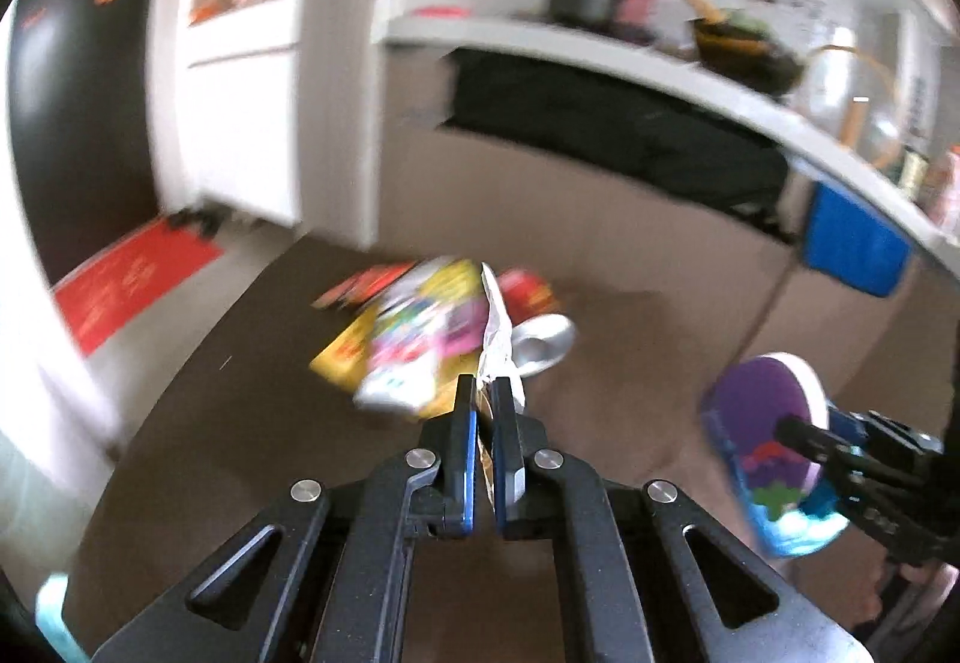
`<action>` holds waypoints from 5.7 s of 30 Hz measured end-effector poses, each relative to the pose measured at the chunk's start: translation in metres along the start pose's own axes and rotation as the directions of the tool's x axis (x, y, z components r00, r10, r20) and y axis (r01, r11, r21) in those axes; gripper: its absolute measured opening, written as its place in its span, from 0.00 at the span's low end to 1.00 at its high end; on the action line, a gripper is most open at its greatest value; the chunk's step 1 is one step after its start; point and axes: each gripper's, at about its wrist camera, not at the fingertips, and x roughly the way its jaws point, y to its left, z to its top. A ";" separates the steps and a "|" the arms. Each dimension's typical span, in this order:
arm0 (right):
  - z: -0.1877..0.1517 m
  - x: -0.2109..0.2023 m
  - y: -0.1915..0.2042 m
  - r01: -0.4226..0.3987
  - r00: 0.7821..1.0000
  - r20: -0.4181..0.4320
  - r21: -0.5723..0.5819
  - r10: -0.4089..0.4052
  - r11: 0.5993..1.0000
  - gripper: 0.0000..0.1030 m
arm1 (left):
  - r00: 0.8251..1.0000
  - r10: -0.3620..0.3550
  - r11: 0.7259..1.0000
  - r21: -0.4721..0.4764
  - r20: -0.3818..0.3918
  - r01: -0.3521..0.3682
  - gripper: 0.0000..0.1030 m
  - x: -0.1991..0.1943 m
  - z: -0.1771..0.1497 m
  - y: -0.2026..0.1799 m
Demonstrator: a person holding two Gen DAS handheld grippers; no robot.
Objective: Collect trash
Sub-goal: 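Carry the clear wrapper with the left tool while the right tool carries the purple foam to the bin, then open both tools over the blue-lined bin to drop the wrapper and foam, then grasp the red-gold snack bag with the left tool while the right tool grasps the red can, then lift and carry the snack bag and red can over the bin with both tools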
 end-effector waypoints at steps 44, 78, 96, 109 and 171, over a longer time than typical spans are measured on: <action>-0.041 -0.047 -0.169 0.302 0.953 -0.092 0.225 -0.289 0.926 0.42 | 0.871 -0.403 0.887 0.115 -0.280 0.447 0.32 0.113 -0.024 -0.212; 0.097 0.240 0.047 -0.046 0.979 -0.197 0.056 0.057 0.997 0.44 | 0.985 -0.064 0.991 -0.124 -0.157 0.045 0.37 0.150 0.016 0.160; 0.102 0.256 0.053 0.003 0.973 -0.229 -0.134 -0.034 0.991 0.60 | 0.946 -0.109 0.985 -0.161 -0.305 0.061 0.37 0.253 0.084 0.205; 0.088 0.239 0.026 0.032 0.965 -0.252 -0.150 -0.069 0.988 0.61 | 0.871 -0.208 0.974 -0.179 -0.444 0.141 0.37 0.287 0.059 0.190; -0.023 0.093 -0.035 -0.102 0.975 -0.174 0.199 0.138 0.975 0.46 | 0.944 -0.032 0.996 0.067 -0.327 0.057 0.30 0.086 -0.080 0.041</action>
